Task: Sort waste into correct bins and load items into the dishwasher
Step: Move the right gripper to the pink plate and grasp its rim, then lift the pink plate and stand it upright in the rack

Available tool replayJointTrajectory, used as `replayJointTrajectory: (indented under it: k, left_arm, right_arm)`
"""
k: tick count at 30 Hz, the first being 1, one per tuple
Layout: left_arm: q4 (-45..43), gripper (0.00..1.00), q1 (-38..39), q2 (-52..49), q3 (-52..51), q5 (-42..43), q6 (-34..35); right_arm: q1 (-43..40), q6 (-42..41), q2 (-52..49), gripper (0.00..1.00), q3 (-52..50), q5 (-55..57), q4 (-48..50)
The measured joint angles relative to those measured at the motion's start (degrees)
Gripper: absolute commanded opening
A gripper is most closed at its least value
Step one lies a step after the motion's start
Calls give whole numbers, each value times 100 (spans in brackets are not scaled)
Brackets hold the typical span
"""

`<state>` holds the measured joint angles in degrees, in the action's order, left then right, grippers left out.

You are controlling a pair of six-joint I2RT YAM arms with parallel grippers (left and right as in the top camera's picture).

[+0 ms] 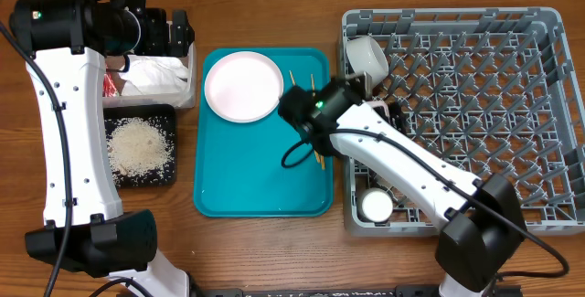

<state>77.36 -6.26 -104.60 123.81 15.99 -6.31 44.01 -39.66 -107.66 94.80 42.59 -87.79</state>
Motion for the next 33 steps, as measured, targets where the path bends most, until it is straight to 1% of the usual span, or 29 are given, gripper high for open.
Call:
replayJointTrajectory:
  k: [2,4,5,7,8,11,13,16,19,20,22,29,31,32,33]
  left_arm:
    - [2,100,0,0,0,2,-2]
    - [2,100,0,0,0,2,0]
    - [2,100,0,0,0,2,0]
    - [4,100,0,0,0,4,0]
    - [0,100,0,0,0,2,-2]
    - [4,100,0,0,-2,0,-2]
    - [4,100,0,0,-2,0,-2]
    - [4,100,0,0,-2,0,-2]
    - [0,100,0,0,-2,0,-2]
    - [4,100,0,0,-2,2,0]
    - [0,100,0,0,-2,0,-2]
    - [2,100,0,0,-2,0,0]
    - [2,100,0,0,-2,2,-2]
    - [2,100,0,0,-2,0,0]
    - [2,100,0,0,-2,2,-2]
  right_arm:
    - [0,-2,0,100,341,-365,352]
    - [0,-15,0,99,627,-828,911]
    - [0,-22,2,96,695,-1054,1259]
    - [0,50,-4,87,699,-1534,2199]
    - [0,129,-11,83,640,-1829,2848]
    - [0,133,-42,72,389,-2463,3982]
    - [-4,87,-155,67,299,-2669,4319]
    - [-4,-66,-577,60,299,-2889,4647]
    - [-4,-509,-1165,44,256,-3003,4747]
    - [-4,-634,-1300,41,245,-3021,4774]
    - [-7,-890,-1582,37,214,-3064,4800]
    - [-15,-1576,-1998,34,199,-3080,5283]
    - [-15,-1703,-2157,30,199,-3082,5327]
    - [-13,-1744,-2245,25,199,-3075,5355]
    - [-15,-1779,-2243,17,203,-3091,5368]
